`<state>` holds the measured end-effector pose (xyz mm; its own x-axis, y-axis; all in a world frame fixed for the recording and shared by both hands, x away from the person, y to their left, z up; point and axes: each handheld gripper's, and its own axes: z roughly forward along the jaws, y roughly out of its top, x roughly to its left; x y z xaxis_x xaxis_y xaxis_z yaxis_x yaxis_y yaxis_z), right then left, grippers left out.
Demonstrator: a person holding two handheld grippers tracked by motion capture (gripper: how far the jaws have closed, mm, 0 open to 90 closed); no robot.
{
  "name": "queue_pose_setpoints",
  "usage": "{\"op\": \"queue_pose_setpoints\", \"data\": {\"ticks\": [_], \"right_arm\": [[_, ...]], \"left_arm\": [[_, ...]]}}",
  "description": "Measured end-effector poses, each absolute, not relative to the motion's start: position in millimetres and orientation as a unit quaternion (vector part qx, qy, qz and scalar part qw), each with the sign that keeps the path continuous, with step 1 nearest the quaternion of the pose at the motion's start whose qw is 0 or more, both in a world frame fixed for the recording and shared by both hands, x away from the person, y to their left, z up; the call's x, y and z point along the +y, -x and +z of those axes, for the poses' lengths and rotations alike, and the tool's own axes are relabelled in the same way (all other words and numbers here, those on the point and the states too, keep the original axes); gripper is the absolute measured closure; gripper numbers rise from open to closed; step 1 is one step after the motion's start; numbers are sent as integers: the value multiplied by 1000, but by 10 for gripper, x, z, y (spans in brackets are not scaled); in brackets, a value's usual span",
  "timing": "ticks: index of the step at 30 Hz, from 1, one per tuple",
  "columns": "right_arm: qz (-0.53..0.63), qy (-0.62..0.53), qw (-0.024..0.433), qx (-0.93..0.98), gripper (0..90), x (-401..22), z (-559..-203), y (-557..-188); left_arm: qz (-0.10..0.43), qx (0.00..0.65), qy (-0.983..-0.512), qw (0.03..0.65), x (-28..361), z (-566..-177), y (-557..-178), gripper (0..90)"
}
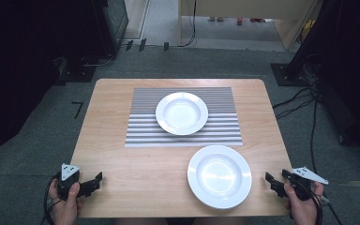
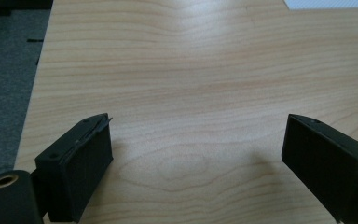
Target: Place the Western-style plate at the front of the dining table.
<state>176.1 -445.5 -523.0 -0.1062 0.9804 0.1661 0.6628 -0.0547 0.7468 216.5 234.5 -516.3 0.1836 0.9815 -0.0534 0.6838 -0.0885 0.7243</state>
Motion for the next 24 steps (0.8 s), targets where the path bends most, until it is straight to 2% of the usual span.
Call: {"op": "queue_pose_setpoints", "data": {"ticks": [8,12,14,17,24], "right_arm": [[311,-619,263,671,249,-4299,-5249,-1767],[311,-617,263,673,230,-4293,-5251,-1771],[311,-612,256,681,162,-4277,-5255,-1785],[309,-606,251,688,113,-4266,-5259,-1798],[308,-605,247,691,94,-4258,-5261,-1803]], "left_arm": [[252,586,-708,303,2272,-5189,-2150,83],[251,582,-711,305,2281,-5190,-2156,83],[250,581,-712,305,2283,-5190,-2158,82],[250,580,-712,306,2284,-5190,-2160,82],[249,579,-714,306,2287,-5190,-2165,82]]}}
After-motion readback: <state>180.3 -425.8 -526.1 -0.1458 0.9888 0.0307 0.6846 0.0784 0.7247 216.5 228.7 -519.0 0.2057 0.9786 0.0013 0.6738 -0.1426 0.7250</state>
